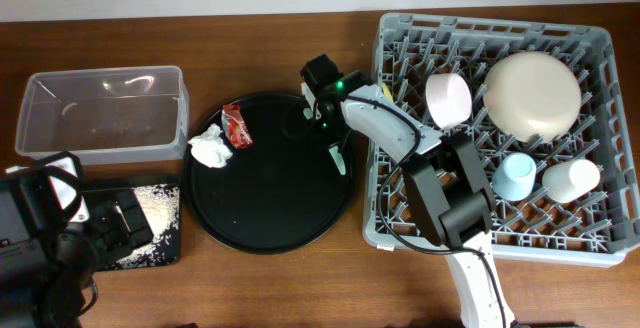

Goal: Sort waste into correct bins and load items into the dishwasher rack
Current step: 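Carry the white knife into the rack beside the spoon and release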

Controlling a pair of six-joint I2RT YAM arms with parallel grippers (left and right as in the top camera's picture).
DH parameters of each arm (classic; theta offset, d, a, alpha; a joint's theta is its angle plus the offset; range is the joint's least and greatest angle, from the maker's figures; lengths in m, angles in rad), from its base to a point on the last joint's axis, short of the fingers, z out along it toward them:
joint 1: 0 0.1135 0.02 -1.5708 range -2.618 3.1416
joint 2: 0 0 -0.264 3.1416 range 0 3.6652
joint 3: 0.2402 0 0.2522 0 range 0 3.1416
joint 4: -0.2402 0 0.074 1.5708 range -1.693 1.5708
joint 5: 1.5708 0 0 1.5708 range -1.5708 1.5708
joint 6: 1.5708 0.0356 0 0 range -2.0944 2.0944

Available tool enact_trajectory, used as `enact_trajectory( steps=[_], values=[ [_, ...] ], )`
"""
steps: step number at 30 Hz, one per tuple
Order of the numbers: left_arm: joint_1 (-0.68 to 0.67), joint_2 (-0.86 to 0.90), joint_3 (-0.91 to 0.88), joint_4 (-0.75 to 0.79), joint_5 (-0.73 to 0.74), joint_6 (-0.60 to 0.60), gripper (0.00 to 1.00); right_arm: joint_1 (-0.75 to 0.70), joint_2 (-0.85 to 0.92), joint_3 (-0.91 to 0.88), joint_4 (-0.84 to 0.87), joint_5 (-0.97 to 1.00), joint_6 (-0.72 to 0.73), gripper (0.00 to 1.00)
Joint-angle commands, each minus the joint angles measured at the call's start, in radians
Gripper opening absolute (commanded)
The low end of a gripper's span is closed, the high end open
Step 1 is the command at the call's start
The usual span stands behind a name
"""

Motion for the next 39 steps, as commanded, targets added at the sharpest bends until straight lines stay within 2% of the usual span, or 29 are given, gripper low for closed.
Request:
enact_trajectory(
  steps=[1, 9, 14, 21, 24, 32, 39],
  values=[
    [0.005, -0.002, 0.002, 0.002, -0.008, 0.016, 0.99, 0.004, 0.007, 0.045, -0.036, -0.001, 0.000, 0.18],
    [0.005, -0.002, 0.002, 0.002, -0.008, 0.016, 0.99, 0.004, -0.039, 0.170, -0.127, -0.002, 0.001, 0.18],
    [0.005, -0.002, 0.002, 0.002, -0.008, 0.016, 0.99, 0.004, -0.039, 0.350, -0.274, -0.003, 0.085, 0.15],
    [0.005, -0.002, 0.002, 0.002, -0.008, 0.016, 0.99, 0.001, -0.039, 0.624, -0.384, 0.001, 0.112, 0.15],
    [0.005, -0.002, 0.002, 0.002, -0.008, 0.016, 0.99, -0.012, -0.039, 0.714, -0.444, 0.083, 0.189, 0.15],
    [0.005, -0.002, 0.002, 0.002, -0.008, 0.016, 0.99, -0.142, -0.032, 0.735, -0.555, 0.232, 0.343, 0.16],
    [0.005, -0.002, 0.002, 0.002, -0.008, 0.016, 0.99, -0.238, -0.024, 0.649, -0.560, 0.234, 0.346, 0.16]
  ],
)
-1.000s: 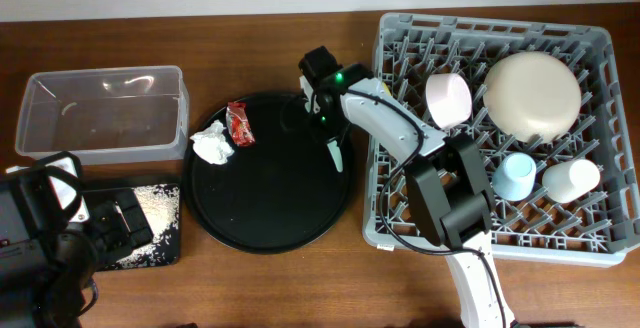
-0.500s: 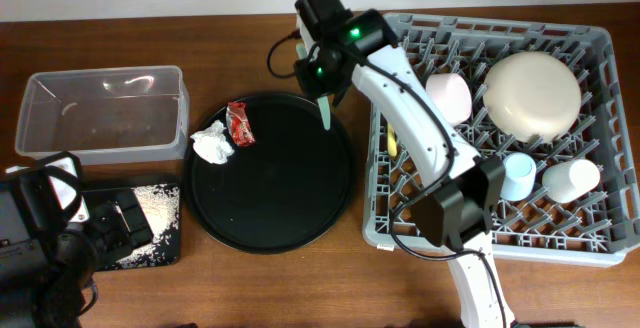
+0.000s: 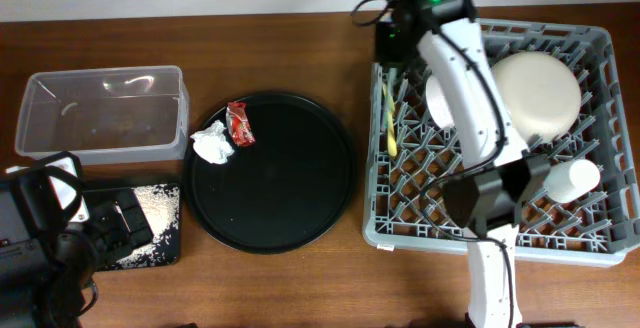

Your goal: Sort waste into correct bins and load items into the dishwasher rack

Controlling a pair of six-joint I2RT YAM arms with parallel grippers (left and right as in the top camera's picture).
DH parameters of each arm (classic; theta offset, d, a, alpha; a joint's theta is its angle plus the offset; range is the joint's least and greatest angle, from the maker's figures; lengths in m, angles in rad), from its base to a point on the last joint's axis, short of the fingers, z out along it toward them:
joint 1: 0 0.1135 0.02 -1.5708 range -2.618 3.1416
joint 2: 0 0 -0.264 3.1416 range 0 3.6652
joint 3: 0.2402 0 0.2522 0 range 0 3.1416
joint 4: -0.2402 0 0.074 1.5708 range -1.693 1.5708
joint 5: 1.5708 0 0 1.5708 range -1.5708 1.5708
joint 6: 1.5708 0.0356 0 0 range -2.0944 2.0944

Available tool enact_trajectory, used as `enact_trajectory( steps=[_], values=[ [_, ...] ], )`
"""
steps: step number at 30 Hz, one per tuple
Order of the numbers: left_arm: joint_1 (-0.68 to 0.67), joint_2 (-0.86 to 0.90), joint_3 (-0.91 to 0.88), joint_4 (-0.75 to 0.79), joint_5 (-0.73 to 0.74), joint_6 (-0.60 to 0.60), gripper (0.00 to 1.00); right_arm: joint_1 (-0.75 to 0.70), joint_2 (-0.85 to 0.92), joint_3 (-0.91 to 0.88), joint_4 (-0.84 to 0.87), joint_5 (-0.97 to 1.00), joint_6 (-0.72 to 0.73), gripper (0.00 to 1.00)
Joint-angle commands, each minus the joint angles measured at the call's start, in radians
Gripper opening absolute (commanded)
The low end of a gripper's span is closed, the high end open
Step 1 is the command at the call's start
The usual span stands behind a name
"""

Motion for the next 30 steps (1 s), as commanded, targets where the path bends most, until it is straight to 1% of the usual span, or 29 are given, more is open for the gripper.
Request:
enact_trajectory(
  steps=[1, 5, 6, 7, 9, 11, 12, 17, 18, 19, 20, 21, 23, 25, 28, 30],
  values=[
    [0.005, -0.003, 0.002, 0.002, -0.008, 0.016, 0.99, -0.005, -0.009, -0.112, 0.016, 0.027, 0.022, 0.16],
    [0.005, -0.002, 0.002, 0.002, -0.008, 0.016, 0.99, 0.001, -0.009, -0.275, 0.091, -0.005, 0.019, 0.17],
    [0.005, -0.002, 0.002, 0.002, -0.008, 0.016, 0.99, 0.001, -0.009, -0.278, 0.104, -0.032, -0.005, 0.23],
    [0.005, -0.002, 0.002, 0.002, -0.008, 0.016, 0.99, 0.004, -0.011, -0.272, 0.115, -0.071, -0.048, 0.25],
    [0.005, -0.002, 0.002, 0.002, -0.008, 0.016, 0.99, 0.022, -0.031, -0.225, 0.126, -0.152, -0.152, 0.37],
    [0.005, -0.002, 0.002, 0.002, -0.008, 0.016, 0.99, 0.069, -0.051, -0.154, 0.128, -0.249, -0.264, 0.42],
    [0.005, -0.002, 0.002, 0.002, -0.008, 0.016, 0.99, 0.098, -0.056, -0.132, 0.128, -0.279, -0.299, 0.45],
    [0.005, -0.002, 0.002, 0.002, -0.008, 0.016, 0.99, 0.243, -0.031, -0.132, 0.161, -0.289, -0.309, 0.53],
    [0.005, -0.002, 0.002, 0.002, -0.008, 0.016, 0.99, 0.275, -0.017, -0.143, 0.187, -0.289, -0.309, 0.58],
    [0.005, -0.002, 0.002, 0.002, -0.008, 0.016, 0.99, 0.323, 0.006, -0.166, 0.237, -0.288, -0.309, 0.66],
    [0.005, -0.002, 0.002, 0.002, -0.008, 0.016, 0.99, 0.350, 0.020, -0.188, 0.277, -0.284, -0.310, 0.71],
    [0.005, -0.002, 0.002, 0.002, -0.008, 0.016, 0.99, 0.388, 0.041, -0.217, 0.330, -0.262, -0.309, 0.74],
    [0.005, -0.002, 0.002, 0.002, -0.008, 0.016, 0.99, 0.426, 0.065, -0.253, 0.375, -0.208, -0.297, 0.75],
    [0.005, -0.002, 0.002, 0.002, -0.008, 0.016, 0.99, 0.432, 0.066, -0.259, 0.370, -0.192, -0.298, 0.75],
    [0.005, -0.002, 0.002, 0.002, -0.008, 0.016, 0.99, 0.416, 0.043, -0.253, 0.343, -0.161, -0.298, 0.75],
    [0.005, -0.002, 0.002, 0.002, -0.008, 0.016, 0.99, 0.377, -0.003, -0.238, 0.297, -0.156, -0.297, 0.75]
  ],
)
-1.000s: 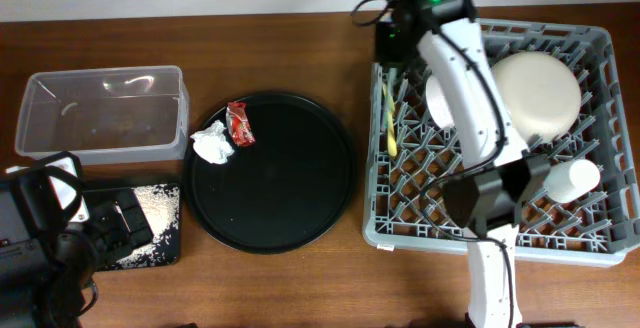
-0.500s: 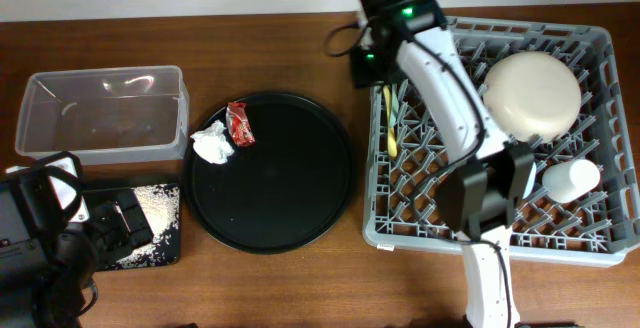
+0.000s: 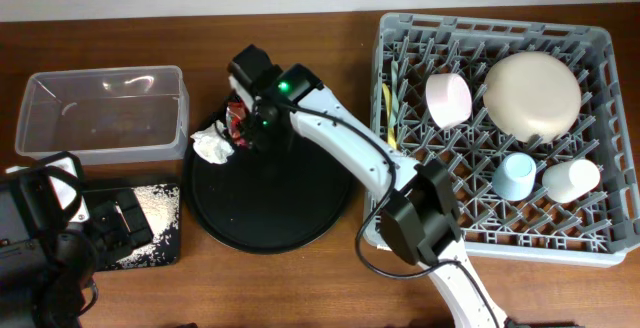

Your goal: Sort waste into correct bins and load items into the dishwasher rack

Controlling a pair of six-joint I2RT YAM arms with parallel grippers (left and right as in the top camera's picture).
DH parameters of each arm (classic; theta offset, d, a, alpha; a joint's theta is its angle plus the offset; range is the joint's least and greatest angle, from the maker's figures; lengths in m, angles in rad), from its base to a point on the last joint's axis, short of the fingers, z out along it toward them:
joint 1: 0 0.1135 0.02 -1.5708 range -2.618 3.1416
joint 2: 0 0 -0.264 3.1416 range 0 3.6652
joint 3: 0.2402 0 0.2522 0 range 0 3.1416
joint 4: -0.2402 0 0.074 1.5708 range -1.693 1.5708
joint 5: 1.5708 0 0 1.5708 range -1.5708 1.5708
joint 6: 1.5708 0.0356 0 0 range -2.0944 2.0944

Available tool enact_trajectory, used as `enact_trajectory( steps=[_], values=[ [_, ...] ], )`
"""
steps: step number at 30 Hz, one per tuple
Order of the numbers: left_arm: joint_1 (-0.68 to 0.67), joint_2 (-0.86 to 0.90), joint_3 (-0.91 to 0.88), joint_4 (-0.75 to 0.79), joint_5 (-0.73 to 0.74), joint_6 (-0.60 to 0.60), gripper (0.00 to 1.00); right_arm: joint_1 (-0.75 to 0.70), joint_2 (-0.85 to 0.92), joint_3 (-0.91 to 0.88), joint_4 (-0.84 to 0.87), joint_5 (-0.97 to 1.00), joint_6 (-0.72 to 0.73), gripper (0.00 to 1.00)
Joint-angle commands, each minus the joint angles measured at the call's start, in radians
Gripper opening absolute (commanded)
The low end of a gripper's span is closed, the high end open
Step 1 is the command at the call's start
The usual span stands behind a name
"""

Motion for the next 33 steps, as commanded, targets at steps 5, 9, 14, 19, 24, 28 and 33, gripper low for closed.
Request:
enact_trajectory(
  steps=[5, 9, 14, 19, 24, 28, 33],
  values=[
    [0.005, -0.002, 0.002, 0.002, -0.008, 0.016, 0.99, -0.190, -0.218, 0.039, -0.087, 0.036, 0.102, 0.77],
    [0.005, -0.003, 0.002, 0.002, -0.008, 0.016, 0.99, -0.353, -0.384, 0.039, -0.094, -0.037, 0.187, 0.78],
    [0.005, -0.002, 0.002, 0.002, -0.008, 0.016, 0.99, -0.480, -0.480, 0.039, -0.129, -0.044, 0.185, 0.98],
    [0.005, -0.002, 0.002, 0.080, 0.178, -0.064, 0.99, -0.568, -0.480, 0.038, -0.144, -0.044, 0.185, 0.98],
    [0.005, 0.066, -0.074, 0.319, 0.320, -0.006, 0.99, -0.580, -0.477, 0.038, -0.150, -0.043, 0.185, 0.98],
    [-0.002, 0.211, -0.111, 0.370, 0.520, -0.006, 0.99, -0.580, -0.477, 0.038, -0.150, -0.043, 0.185, 0.98],
    [-0.125, 0.471, -0.112, 0.379, 0.440, 0.062, 0.99, -0.580, -0.477, 0.038, -0.150, -0.043, 0.185, 0.98]
  ],
)
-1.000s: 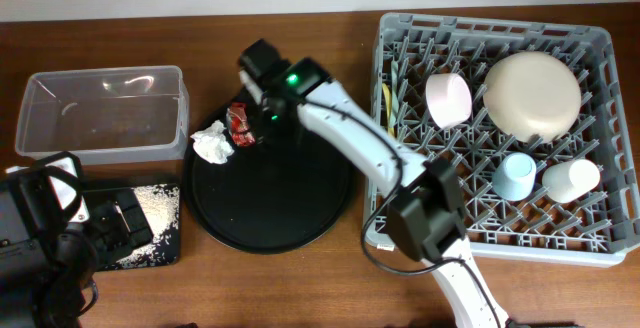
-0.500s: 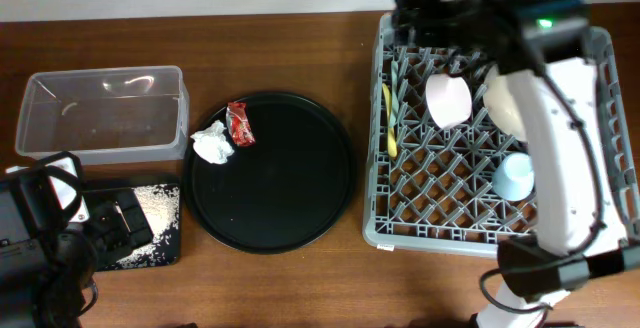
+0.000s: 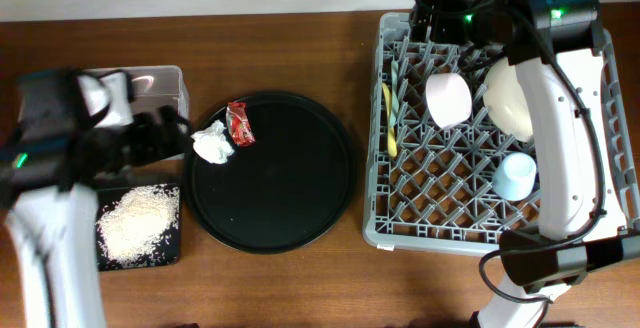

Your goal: Sort waste into correct bins and load items into the dishwasher rack

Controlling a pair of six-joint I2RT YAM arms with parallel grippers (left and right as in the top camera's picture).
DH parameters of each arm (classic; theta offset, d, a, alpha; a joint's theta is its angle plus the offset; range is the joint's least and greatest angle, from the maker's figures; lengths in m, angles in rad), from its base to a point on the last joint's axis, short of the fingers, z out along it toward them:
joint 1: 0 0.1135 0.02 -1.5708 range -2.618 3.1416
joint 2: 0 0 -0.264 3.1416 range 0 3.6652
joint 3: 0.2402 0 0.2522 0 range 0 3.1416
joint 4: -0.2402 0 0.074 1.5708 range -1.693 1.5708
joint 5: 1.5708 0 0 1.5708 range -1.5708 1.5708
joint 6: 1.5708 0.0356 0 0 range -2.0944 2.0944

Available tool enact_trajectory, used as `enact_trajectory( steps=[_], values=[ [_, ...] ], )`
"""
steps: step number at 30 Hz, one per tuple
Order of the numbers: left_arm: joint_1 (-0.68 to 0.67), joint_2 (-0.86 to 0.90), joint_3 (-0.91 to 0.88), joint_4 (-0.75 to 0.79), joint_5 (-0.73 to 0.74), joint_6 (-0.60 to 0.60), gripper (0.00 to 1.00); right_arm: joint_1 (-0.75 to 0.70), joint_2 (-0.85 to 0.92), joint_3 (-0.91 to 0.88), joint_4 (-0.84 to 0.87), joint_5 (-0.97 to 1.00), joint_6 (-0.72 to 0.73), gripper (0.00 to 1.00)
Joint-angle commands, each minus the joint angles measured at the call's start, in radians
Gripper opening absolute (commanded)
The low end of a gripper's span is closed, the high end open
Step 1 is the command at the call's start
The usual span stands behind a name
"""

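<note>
A crumpled white tissue (image 3: 210, 145) and a red wrapper (image 3: 238, 125) lie on the upper left of the round black tray (image 3: 290, 208). My left gripper (image 3: 170, 133) is blurred, just left of the tissue and over the right end of the clear bin (image 3: 150, 76); its jaws cannot be made out. My right gripper (image 3: 428, 20) hangs over the back left of the grey dishwasher rack (image 3: 400, 233), its fingers too dark to read. In the rack are a yellow utensil (image 3: 390, 118), a pink cup (image 3: 448, 98), a cream bowl (image 3: 512, 93) and a blue cup (image 3: 515, 175).
A black bin (image 3: 172, 253) holding a white grainy pile sits at the front left, below the clear bin. The right arm's white links run down the rack's right half and hide part of it. Brown table shows around the tray.
My right gripper was at the wrapper and tissue on the tray; now it is over the rack's back left. My left arm, parked at the front left corner, now reaches over the clear bin toward the tissue.
First my right gripper was at the tray's upper right, beside a utensil lying there. Then it was at the rack's back left, with a yellow utensil in the rack and none on the tray. Later it hovered at the wrapper. Wrapper and tissue still lie where they were.
</note>
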Motion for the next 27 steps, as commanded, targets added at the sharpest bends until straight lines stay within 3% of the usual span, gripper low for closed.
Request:
enact_trajectory(
  steps=[1, 9, 12, 17, 20, 23, 25, 27],
  values=[
    [-0.137, 0.214, -0.013, 0.024, -0.048, 0.080, 0.99, -0.003, 0.000, 0.001, 0.000, -0.013, 0.008, 0.98],
    [-0.293, 0.486, -0.013, 0.183, -0.184, 0.080, 0.96, -0.003, 0.000, 0.001, 0.000, -0.013, 0.008, 0.98],
    [-0.328, 0.570, -0.013, 0.264, -0.262, 0.080, 0.84, -0.003, 0.000, 0.001, 0.000, -0.013, 0.008, 0.98],
    [-0.351, 0.651, -0.013, 0.395, -0.271, 0.080, 0.83, -0.003, 0.000, 0.001, 0.000, -0.013, 0.008, 0.98],
    [-0.355, 0.706, -0.013, 0.441, -0.277, 0.080, 0.72, -0.003, 0.000, 0.001, 0.000, -0.013, 0.008, 0.98],
    [-0.355, 0.732, -0.013, 0.468, -0.278, 0.080, 0.52, -0.003, 0.000, 0.001, 0.000, -0.013, 0.008, 0.98],
    [-0.355, 0.728, -0.005, 0.486, -0.277, 0.080, 0.34, -0.003, 0.000, 0.001, 0.000, -0.013, 0.008, 0.98],
    [-0.355, 0.726, 0.026, 0.468, -0.278, 0.080, 0.06, -0.003, 0.000, 0.001, 0.000, -0.013, 0.008, 0.98]
  ],
)
